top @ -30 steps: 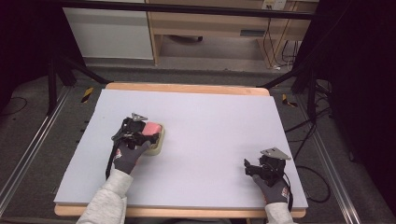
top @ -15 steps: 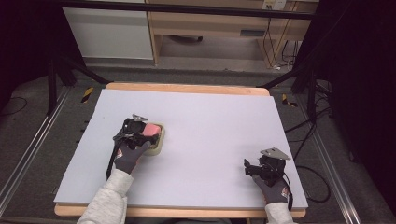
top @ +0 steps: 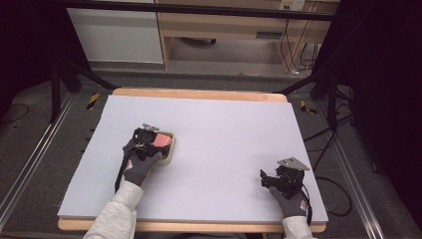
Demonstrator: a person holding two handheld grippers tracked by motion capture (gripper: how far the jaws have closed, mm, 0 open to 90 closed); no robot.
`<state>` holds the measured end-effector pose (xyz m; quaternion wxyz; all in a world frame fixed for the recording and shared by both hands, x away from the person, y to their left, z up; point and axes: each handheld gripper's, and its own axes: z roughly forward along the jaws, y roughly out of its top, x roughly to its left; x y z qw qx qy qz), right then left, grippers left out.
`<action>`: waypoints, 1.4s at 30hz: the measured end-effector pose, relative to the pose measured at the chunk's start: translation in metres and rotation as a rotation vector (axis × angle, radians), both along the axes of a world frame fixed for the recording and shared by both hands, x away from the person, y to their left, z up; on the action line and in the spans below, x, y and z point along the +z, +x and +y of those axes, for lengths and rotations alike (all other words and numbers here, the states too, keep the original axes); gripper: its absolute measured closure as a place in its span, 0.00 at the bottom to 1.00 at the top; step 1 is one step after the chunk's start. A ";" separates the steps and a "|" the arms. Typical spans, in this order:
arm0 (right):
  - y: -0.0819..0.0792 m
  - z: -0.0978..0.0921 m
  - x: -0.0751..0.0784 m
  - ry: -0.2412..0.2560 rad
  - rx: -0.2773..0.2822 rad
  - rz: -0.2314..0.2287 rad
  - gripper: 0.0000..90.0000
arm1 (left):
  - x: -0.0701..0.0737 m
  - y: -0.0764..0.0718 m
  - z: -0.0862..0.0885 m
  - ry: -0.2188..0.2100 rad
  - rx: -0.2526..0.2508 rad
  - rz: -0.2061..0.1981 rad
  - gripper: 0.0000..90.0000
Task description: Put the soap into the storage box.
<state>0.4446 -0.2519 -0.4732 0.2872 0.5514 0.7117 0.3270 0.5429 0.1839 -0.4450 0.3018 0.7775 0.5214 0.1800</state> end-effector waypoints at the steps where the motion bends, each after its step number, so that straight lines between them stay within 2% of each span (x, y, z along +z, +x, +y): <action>1: 0.000 0.000 0.000 0.000 0.000 0.000 0.09 | 0.000 0.000 0.000 0.000 0.000 0.000 0.41; 15: 0.000 0.000 0.000 -0.003 -0.004 -0.002 0.09 | -0.004 0.002 0.000 -0.007 0.017 0.003 0.41; 17: 0.000 0.000 0.000 -0.003 -0.005 -0.002 0.09 | -0.002 0.001 0.001 -0.011 0.019 -0.010 0.38; 18: 0.000 0.000 0.000 -0.003 -0.006 -0.002 0.09 | 0.002 0.000 0.002 -0.028 0.017 -0.020 0.38; 25: 0.000 0.000 0.000 -0.003 -0.009 -0.003 0.09 | 0.011 -0.004 0.004 -0.033 0.018 -0.053 0.35; 31: -0.001 -0.001 0.001 -0.004 -0.016 -0.012 0.09 | 0.021 -0.009 0.009 -0.061 0.007 -0.084 0.34; 34: -0.001 -0.002 0.002 -0.008 -0.024 -0.020 0.08 | 0.027 -0.015 0.012 -0.091 -0.014 -0.110 0.32; 38: -0.001 -0.003 0.002 -0.002 -0.035 -0.025 0.08 | 0.031 -0.023 0.015 -0.102 -0.049 -0.127 0.29; 42: -0.002 -0.004 0.002 -0.006 -0.045 -0.030 0.08 | 0.034 -0.032 0.018 -0.091 -0.077 -0.153 0.28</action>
